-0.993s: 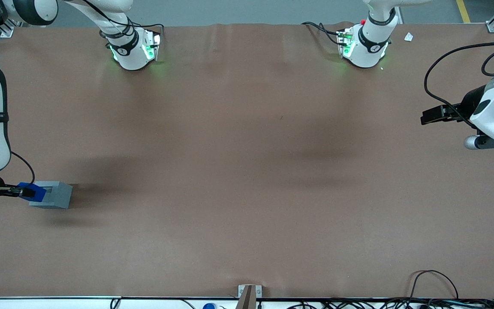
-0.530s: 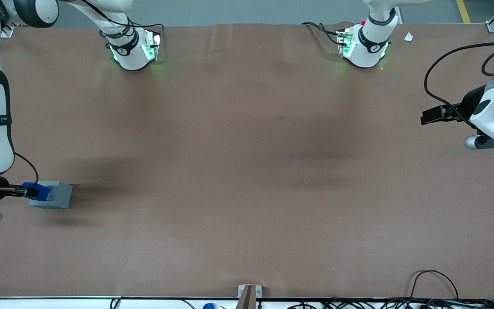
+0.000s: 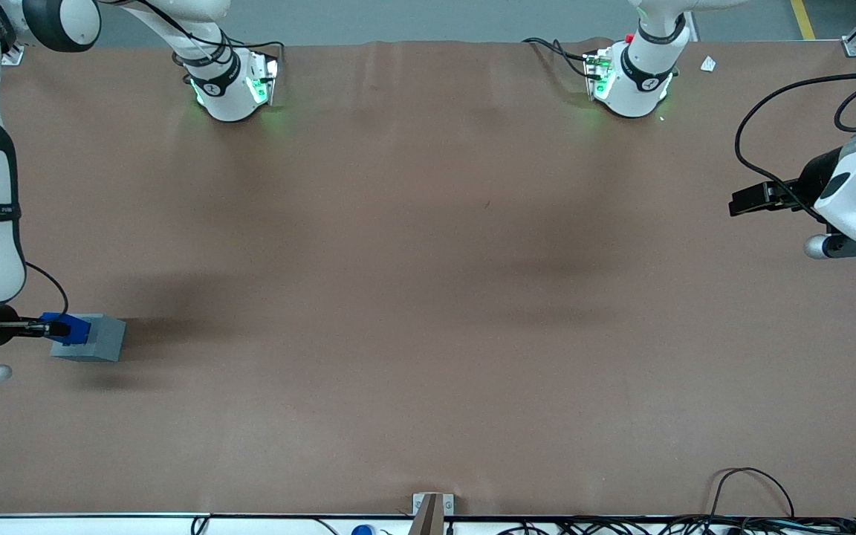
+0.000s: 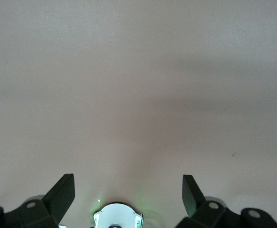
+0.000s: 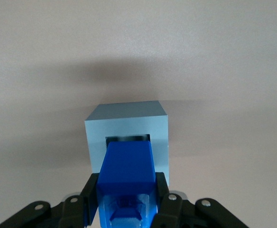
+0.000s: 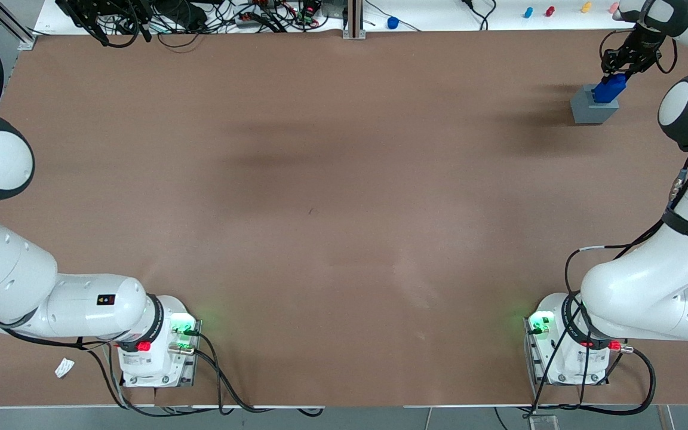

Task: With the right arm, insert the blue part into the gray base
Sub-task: 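Lower the blue block into the gray base's recess and press down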

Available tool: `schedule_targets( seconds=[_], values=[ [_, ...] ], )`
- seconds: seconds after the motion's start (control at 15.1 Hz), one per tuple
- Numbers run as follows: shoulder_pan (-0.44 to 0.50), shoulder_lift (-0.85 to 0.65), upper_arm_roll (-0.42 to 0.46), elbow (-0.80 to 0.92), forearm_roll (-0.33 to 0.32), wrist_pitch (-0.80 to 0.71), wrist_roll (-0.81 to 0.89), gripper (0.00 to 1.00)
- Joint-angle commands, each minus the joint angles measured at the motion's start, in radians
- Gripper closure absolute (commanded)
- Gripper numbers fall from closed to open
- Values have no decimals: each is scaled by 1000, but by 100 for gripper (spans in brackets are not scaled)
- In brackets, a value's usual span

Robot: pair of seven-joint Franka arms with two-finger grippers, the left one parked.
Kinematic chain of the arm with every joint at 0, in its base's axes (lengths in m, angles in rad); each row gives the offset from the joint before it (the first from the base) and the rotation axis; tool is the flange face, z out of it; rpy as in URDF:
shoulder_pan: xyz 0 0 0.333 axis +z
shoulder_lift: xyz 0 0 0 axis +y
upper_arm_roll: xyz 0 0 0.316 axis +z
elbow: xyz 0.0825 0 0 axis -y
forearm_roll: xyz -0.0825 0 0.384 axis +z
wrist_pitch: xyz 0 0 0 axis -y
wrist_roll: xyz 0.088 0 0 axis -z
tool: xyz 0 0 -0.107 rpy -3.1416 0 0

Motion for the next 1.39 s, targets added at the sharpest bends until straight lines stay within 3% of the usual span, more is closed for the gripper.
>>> schedule_targets(
  seconds=[0.0, 1.32],
  values=[
    [-16, 17, 14, 25, -8, -11, -16, 95],
    [-9, 50, 16, 67, 2, -13, -17, 96]
  ],
)
